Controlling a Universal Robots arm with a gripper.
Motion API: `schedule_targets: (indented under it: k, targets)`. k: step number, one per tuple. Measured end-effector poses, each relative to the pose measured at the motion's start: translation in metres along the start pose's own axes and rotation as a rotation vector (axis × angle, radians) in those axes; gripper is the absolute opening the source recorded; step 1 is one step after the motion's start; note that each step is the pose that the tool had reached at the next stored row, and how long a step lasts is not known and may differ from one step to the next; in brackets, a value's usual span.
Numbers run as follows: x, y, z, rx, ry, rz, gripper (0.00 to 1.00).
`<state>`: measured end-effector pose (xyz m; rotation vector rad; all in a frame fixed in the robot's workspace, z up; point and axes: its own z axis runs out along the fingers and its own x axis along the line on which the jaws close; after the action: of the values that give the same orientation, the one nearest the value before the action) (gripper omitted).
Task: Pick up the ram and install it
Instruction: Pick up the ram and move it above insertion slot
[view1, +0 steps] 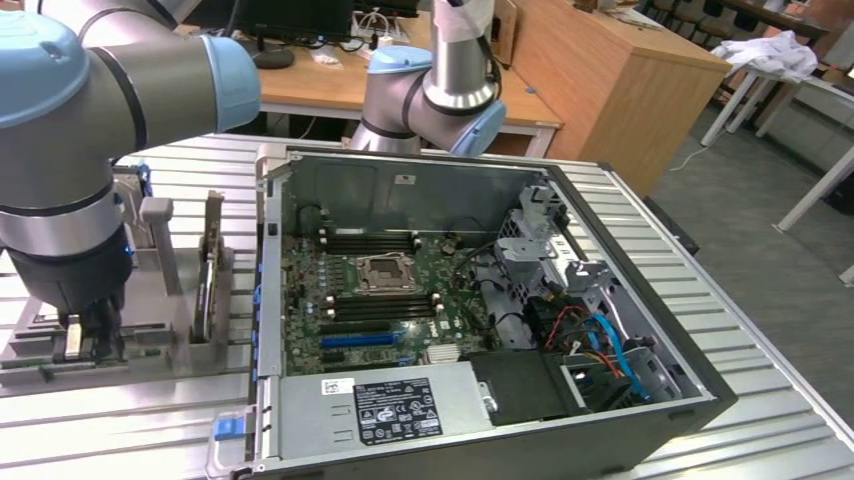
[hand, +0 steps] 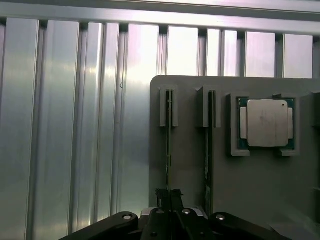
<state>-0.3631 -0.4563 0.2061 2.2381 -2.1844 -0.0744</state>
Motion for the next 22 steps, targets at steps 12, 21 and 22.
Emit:
schedule_targets:
  k: [12,21,22]
  targets:
    - [-0.001,0.0011,-0.0270,0.0001,-0.0002,0.005,0.12]
    - [-0.002,0.0027,-0.0636,0.0003,-0.0003,0.011,0.12]
    - [-0.002,0.0028,-0.0681,0.0003,-0.0004,0.012,0.12]
